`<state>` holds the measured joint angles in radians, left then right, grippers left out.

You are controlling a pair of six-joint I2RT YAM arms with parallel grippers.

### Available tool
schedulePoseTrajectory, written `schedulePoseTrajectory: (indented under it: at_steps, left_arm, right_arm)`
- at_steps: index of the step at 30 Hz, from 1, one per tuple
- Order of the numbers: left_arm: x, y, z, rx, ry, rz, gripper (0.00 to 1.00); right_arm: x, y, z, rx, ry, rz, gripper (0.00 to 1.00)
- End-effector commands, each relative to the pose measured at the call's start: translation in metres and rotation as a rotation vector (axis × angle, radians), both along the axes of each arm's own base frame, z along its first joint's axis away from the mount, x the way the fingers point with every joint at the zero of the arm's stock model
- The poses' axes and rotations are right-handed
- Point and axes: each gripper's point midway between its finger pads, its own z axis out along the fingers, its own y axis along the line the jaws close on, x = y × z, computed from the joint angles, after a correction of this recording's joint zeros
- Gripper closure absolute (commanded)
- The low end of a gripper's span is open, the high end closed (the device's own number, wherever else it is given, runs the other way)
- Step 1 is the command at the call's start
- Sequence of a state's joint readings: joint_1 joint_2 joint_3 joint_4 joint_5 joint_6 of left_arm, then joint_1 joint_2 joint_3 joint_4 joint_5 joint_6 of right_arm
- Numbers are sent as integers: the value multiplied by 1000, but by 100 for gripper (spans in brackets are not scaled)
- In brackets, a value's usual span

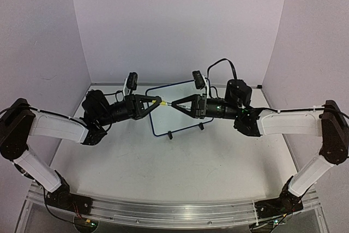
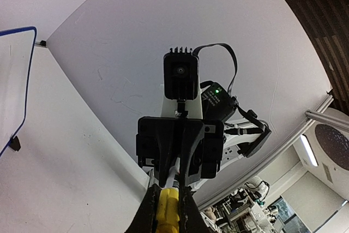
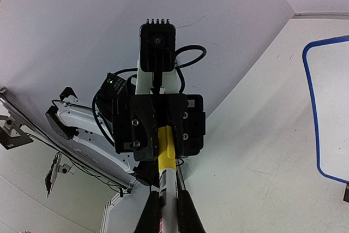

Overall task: Write a sentence on the whiteboard
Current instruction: Open the whiteboard marker from the pen cap, then place the pen cap at the center of the board.

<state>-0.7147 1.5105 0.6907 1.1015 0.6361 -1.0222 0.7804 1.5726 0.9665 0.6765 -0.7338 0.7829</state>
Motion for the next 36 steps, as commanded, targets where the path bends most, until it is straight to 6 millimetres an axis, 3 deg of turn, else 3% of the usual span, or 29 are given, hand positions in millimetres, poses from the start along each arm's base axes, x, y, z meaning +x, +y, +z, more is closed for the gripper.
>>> schedulePoseTrajectory:
  at_steps: [1,6,10,12,16,19,22,31,36]
  left_arm:
    - [16,34,11,-33,-7,117,100]
    - [30,69,15,-25,9,207,100]
    - [39,81,8,64,28,266,100]
    - [44,84,-8,163,64,306,100]
    - [60,117,-85,552,264,493,100]
    - [55,141,-137,772,376,552,100]
    - [49,145,-173,845,450,535,100]
    - [50,140,-222,959,543,475,97]
    - [49,135,-241,986,570,430,87]
  right_arm:
    - [11,-25,15,51,-28,-55,100]
    - [12,-50,13,49,-26,-57,100]
    - [8,-60,17,53,-44,-42,100]
    - [5,-63,20,55,-61,-41,100]
    - [6,-69,17,9,-99,-78,100]
    - [13,-75,7,-63,-113,-147,100]
    - [17,-82,0,-123,-120,-196,100]
    - [16,-99,-15,-184,-90,-278,100]
    - [20,-101,-22,-196,-69,-304,100]
